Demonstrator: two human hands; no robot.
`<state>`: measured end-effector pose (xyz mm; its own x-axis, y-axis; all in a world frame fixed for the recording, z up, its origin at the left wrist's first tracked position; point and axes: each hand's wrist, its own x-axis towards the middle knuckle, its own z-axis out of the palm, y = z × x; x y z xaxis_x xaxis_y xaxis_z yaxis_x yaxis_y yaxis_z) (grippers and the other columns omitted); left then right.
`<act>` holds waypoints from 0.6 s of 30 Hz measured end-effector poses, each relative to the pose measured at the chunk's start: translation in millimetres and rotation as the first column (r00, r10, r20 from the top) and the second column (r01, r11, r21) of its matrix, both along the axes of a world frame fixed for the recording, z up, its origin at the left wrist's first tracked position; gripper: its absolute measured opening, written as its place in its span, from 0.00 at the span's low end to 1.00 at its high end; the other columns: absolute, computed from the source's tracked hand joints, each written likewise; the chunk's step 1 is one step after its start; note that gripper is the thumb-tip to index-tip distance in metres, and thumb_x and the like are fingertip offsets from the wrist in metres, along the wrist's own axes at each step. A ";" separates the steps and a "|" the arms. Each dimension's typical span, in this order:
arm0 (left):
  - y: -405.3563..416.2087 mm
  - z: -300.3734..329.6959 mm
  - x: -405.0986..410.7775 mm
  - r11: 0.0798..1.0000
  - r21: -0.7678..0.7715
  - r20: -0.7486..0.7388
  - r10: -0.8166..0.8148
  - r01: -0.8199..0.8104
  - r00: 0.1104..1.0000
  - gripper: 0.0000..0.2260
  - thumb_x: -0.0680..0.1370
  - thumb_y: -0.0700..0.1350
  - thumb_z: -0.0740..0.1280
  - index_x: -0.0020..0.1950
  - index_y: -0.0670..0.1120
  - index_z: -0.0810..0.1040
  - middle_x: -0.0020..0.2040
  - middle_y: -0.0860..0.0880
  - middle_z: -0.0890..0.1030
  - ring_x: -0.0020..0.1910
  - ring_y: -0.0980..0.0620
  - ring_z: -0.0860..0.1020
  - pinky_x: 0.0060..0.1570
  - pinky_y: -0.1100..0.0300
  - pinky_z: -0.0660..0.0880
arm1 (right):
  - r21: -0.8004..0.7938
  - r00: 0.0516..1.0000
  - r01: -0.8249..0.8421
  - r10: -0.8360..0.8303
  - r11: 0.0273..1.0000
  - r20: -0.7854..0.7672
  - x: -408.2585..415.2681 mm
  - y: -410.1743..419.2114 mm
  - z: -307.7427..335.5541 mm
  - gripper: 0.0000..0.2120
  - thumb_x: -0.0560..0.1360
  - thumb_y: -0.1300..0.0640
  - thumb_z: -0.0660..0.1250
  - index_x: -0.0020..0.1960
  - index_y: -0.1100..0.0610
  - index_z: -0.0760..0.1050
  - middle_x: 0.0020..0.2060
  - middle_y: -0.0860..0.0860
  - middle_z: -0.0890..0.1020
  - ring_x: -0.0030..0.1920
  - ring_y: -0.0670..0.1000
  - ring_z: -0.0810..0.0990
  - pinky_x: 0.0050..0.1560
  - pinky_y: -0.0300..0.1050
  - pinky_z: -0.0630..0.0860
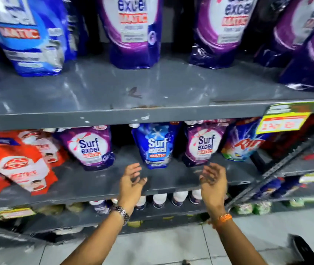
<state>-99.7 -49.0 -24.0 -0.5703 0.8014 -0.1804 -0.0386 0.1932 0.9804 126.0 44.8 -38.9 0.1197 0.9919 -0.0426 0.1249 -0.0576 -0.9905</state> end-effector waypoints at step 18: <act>153.2 -13.2 105.3 0.962 -0.119 -0.427 -0.273 0.246 0.862 0.47 0.67 0.41 0.80 0.78 0.41 0.55 0.72 0.44 0.73 0.70 0.49 0.72 0.69 0.59 0.68 | -0.139 0.746 -0.614 0.629 0.777 0.218 50.0 151.0 -2.9 0.47 0.62 0.64 0.76 0.74 0.48 0.59 0.71 0.54 0.73 0.72 0.55 0.71 0.74 0.60 0.69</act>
